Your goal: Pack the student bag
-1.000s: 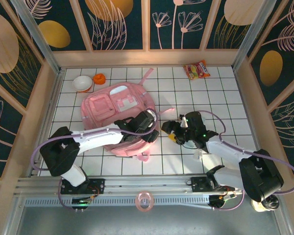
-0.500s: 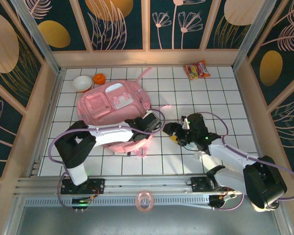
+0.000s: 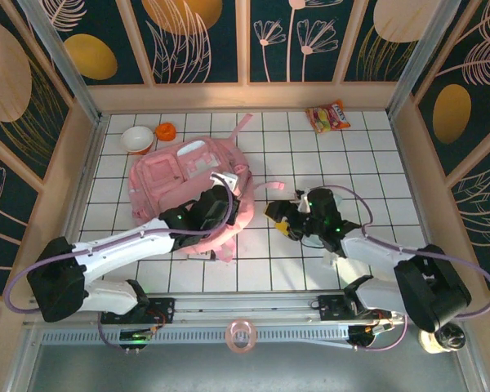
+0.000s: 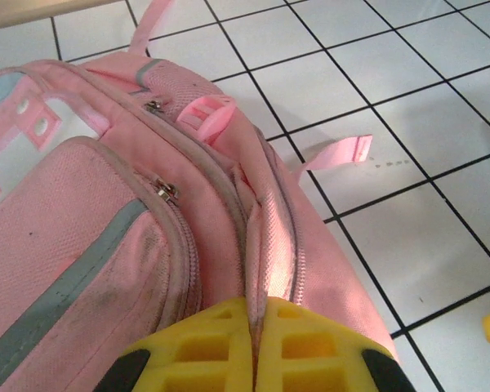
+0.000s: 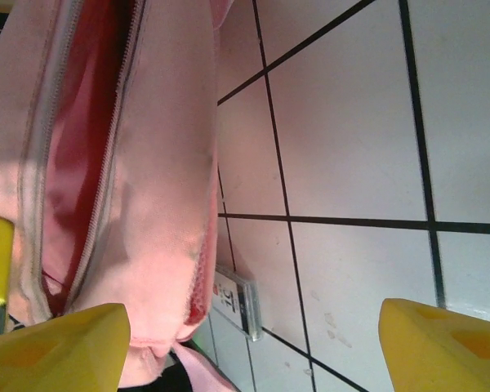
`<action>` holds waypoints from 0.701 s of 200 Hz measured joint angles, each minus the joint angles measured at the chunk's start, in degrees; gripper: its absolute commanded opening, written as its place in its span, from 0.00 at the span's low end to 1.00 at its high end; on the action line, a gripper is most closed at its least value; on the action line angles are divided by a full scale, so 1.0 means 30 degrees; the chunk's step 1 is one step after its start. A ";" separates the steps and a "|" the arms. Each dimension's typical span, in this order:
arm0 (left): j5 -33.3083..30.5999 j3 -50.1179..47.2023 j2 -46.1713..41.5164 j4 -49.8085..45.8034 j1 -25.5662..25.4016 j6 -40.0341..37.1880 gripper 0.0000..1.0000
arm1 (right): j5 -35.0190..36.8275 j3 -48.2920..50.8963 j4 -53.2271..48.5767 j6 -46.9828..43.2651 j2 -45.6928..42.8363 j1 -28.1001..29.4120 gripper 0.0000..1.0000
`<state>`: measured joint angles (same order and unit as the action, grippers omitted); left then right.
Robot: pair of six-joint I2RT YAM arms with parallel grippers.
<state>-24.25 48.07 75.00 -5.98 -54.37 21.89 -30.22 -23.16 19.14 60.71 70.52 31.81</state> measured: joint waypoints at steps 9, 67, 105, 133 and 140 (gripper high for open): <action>0.0240 -0.0495 -0.0277 0.0393 0.0000 0.0153 0.00 | -0.0168 -0.0044 0.0743 0.0393 0.0634 0.0335 0.80; 0.0743 -0.1668 -0.1326 0.1654 0.0000 0.1005 0.00 | -0.1158 -0.0867 0.5537 0.3038 0.5421 0.2477 0.79; 0.0933 -0.2142 -0.1632 0.1916 0.0000 0.1384 0.00 | -0.1792 -0.1494 0.9777 0.5064 0.8364 0.3118 0.36; 0.0670 -0.2142 -0.1639 0.1603 0.0000 0.1617 0.11 | -0.1967 -0.2055 1.1060 0.5238 0.8626 0.3177 0.04; 0.0481 -0.2091 -0.1617 0.1399 0.0000 0.1625 0.23 | -0.1953 -0.2229 1.1009 0.4969 0.8590 0.3184 0.00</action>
<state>-22.81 41.80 70.15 -1.78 -54.37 26.76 -36.07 -29.85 52.16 75.61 96.29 41.36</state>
